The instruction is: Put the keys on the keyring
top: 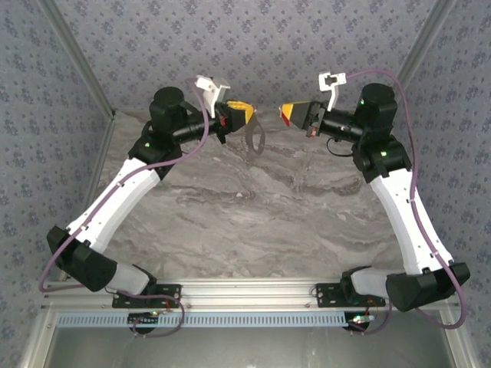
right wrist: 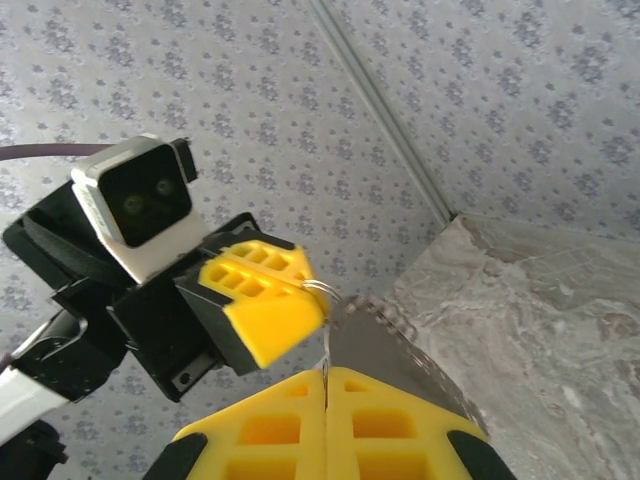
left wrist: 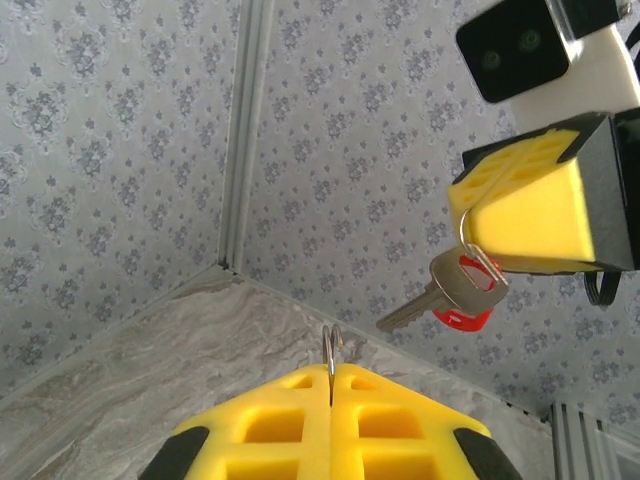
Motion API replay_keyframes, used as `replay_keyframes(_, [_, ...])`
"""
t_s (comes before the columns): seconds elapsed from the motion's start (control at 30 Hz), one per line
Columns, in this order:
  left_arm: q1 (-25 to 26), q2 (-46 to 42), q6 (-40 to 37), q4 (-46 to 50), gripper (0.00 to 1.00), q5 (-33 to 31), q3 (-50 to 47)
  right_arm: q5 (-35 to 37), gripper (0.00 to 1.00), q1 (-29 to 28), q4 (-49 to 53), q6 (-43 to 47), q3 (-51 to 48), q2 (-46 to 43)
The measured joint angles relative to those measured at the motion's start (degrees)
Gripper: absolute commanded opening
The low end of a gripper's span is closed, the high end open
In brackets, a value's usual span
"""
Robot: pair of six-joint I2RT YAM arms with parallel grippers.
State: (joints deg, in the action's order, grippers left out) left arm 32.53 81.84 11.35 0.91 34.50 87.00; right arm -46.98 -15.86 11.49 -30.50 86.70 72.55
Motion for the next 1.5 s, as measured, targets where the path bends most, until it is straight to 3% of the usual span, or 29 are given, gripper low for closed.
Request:
replay_keyframes(0.43, [0.63,0.02,-1.53,2.38,0.00,0.83,1.57,0.70,0.00,-6.97,3.19,3.13,5.40,3.76])
replay_keyframes(1.5, [1.33,0.72,-1.90,2.40,0.00,2.21,2.60,2.62,0.00,-8.35,7.02,5.97,8.70,6.38])
